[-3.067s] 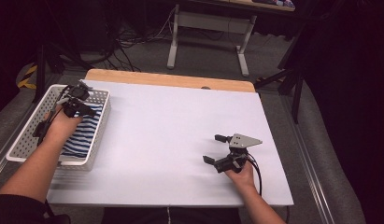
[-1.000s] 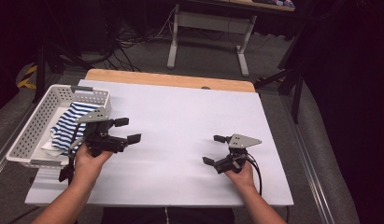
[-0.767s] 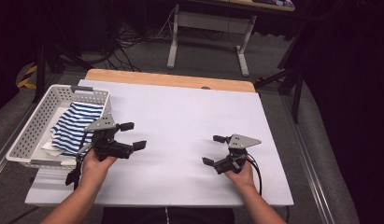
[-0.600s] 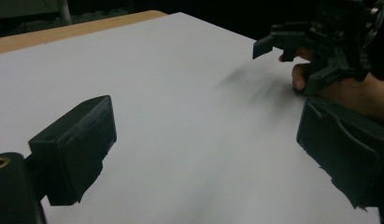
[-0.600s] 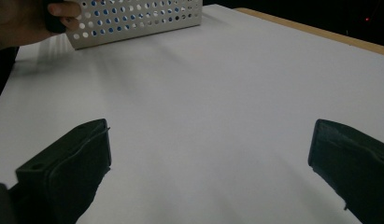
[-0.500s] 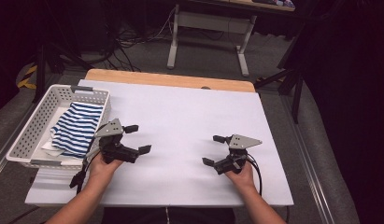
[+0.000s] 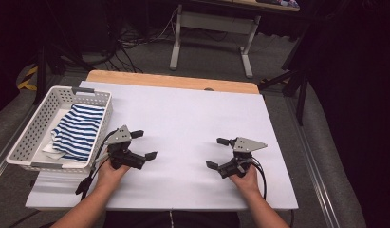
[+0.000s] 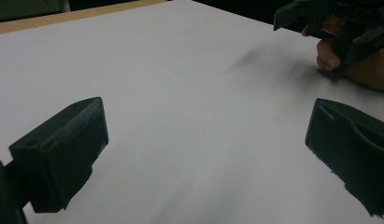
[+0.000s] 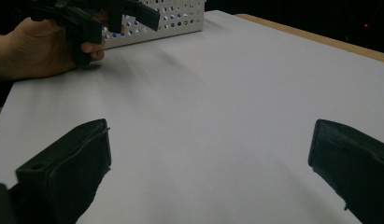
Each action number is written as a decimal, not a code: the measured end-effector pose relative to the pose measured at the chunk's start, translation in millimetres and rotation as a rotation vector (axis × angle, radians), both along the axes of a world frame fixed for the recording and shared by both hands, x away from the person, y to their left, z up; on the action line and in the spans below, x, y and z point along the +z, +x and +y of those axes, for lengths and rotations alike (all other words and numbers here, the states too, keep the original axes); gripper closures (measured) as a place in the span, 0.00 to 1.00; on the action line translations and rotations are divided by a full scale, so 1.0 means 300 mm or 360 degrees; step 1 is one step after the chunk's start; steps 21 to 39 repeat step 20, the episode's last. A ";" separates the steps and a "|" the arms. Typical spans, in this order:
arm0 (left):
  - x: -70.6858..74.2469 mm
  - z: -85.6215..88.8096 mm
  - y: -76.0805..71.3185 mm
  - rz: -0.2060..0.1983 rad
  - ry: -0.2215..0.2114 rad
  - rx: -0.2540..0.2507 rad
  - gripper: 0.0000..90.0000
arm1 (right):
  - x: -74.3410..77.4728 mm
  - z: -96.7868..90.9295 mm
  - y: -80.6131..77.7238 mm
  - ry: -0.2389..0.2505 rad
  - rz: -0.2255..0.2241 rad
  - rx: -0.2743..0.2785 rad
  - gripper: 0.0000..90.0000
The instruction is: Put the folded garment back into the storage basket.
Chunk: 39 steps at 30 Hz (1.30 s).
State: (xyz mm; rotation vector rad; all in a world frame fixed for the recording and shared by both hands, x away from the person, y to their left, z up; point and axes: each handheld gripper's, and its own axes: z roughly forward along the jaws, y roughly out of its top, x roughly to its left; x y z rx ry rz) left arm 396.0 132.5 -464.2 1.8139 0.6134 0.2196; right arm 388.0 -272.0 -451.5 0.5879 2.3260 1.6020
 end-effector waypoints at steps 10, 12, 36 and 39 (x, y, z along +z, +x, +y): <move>0.009 -0.018 -0.012 -0.0040 0.0071 -0.0027 0.00 | 0.002 -0.007 0.001 0.0012 0.0001 -0.0016 0.00; 0.014 -0.017 -0.014 -0.0068 0.0084 -0.0029 0.00 | 0.002 -0.007 0.001 0.0013 0.0000 -0.0013 0.00; 0.012 -0.009 -0.008 -0.0008 0.0037 -0.0029 0.00 | 0.003 -0.007 0.000 0.0014 -0.0001 -0.0013 0.00; 0.012 -0.009 -0.008 -0.0008 0.0037 -0.0029 0.00 | 0.003 -0.007 0.000 0.0014 -0.0001 -0.0013 0.00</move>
